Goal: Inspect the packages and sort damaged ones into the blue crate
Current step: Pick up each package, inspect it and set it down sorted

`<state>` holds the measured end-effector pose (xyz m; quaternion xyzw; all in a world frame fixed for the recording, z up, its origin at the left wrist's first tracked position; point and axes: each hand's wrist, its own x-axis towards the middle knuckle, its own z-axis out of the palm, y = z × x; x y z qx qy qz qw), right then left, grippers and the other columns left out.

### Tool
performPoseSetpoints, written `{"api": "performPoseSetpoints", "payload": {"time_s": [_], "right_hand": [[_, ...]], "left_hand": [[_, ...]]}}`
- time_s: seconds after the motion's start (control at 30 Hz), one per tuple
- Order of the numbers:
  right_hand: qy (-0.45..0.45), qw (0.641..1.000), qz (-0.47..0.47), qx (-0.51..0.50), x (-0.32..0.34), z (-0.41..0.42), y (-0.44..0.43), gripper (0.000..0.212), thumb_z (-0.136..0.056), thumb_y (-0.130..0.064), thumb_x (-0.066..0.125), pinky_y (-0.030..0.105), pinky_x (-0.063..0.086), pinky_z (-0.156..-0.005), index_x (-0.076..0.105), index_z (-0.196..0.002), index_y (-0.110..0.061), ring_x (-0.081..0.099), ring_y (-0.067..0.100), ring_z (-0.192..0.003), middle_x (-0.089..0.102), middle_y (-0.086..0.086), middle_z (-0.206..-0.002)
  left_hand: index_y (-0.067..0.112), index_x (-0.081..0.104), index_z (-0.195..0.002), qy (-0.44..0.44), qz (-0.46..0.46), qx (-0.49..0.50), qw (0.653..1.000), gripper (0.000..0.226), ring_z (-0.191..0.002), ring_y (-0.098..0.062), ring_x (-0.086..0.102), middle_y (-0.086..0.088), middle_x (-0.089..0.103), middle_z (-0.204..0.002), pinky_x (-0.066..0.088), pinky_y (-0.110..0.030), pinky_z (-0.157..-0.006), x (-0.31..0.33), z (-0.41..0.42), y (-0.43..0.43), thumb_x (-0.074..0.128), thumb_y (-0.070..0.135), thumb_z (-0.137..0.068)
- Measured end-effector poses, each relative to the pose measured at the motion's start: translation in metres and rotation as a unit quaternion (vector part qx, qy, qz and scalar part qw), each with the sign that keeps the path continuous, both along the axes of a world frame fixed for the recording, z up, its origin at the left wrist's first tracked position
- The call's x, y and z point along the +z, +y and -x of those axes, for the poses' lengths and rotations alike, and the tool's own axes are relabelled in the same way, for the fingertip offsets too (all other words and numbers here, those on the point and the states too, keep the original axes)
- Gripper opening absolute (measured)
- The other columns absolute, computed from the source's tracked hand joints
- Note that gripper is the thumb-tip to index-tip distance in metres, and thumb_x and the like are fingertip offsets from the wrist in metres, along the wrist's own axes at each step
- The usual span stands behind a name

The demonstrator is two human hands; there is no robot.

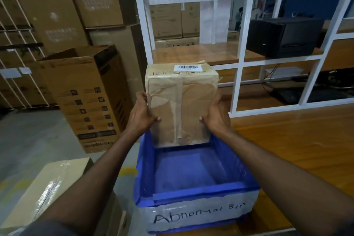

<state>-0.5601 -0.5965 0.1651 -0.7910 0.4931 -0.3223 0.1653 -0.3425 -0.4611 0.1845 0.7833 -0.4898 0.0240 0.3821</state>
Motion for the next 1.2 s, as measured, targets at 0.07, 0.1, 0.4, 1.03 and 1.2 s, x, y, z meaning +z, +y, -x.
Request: {"api": "performPoseSetpoints", "payload": {"time_s": [0.07, 0.1, 0.4, 1.03, 1.2], "right_hand": [[0.012, 1.0, -0.001, -0.007, -0.006, -0.01, -0.003, 0.118, -0.077, -0.018, 0.091, 0.054, 0.058, -0.082, 0.003, -0.156, -0.007, 0.067, 0.041, -0.102, 0.06, 0.024, -0.127], [0.016, 1.0, -0.002, -0.012, -0.008, -0.014, -0.005, 0.117, -0.078, -0.017, 0.09, 0.053, 0.058, -0.081, 0.004, -0.155, -0.008, 0.067, 0.041, -0.101, 0.061, 0.023, -0.126], [-0.034, 0.999, -0.008, -0.026, -0.036, -0.034, -0.017, 0.096, -0.092, -0.018, 0.076, 0.037, 0.056, -0.064, 0.005, -0.157, -0.019, 0.065, 0.024, -0.076, 0.066, 0.014, -0.11], [0.01, 0.999, 0.042, -0.002, -0.069, -0.04, -0.039, 0.118, -0.082, -0.022, 0.088, 0.039, 0.056, -0.076, 0.002, -0.163, -0.012, 0.065, 0.028, -0.097, 0.06, 0.02, -0.12], [0.025, 0.999, 0.026, -0.002, -0.077, -0.043, -0.04, 0.116, -0.083, -0.026, 0.087, 0.039, 0.056, -0.083, 0.003, -0.161, -0.012, 0.064, 0.03, -0.104, 0.059, 0.019, -0.125]], "left_hand": [[0.022, 0.027, -0.129, 0.003, -0.01, 0.011, 1.0, 0.089, -0.116, -0.03, 0.062, -0.007, 0.057, -0.131, 0.058, -0.047, -0.085, -0.007, -0.007, -0.003, 0.094, 0.023, -0.07], [0.022, 0.027, -0.128, 0.002, -0.015, 0.018, 1.0, 0.088, -0.113, -0.03, 0.063, -0.007, 0.058, -0.129, 0.057, -0.044, -0.08, -0.01, -0.01, -0.005, 0.094, 0.024, -0.071], [0.016, 0.032, -0.132, -0.012, -0.037, 0.069, 0.997, 0.099, -0.119, -0.031, 0.055, -0.009, 0.056, -0.126, 0.051, -0.055, -0.096, -0.028, -0.025, -0.009, 0.098, 0.035, -0.06], [0.01, 0.031, -0.139, 0.007, -0.078, 0.074, 0.994, 0.099, -0.125, -0.034, 0.049, -0.013, 0.052, -0.134, 0.048, -0.053, -0.098, -0.047, -0.032, -0.031, 0.097, 0.026, -0.065], [0.012, 0.032, -0.138, 0.022, -0.095, 0.079, 0.992, 0.097, -0.125, -0.034, 0.049, -0.014, 0.052, -0.133, 0.05, -0.052, -0.097, -0.049, -0.035, -0.035, 0.096, 0.023, -0.066]]}}
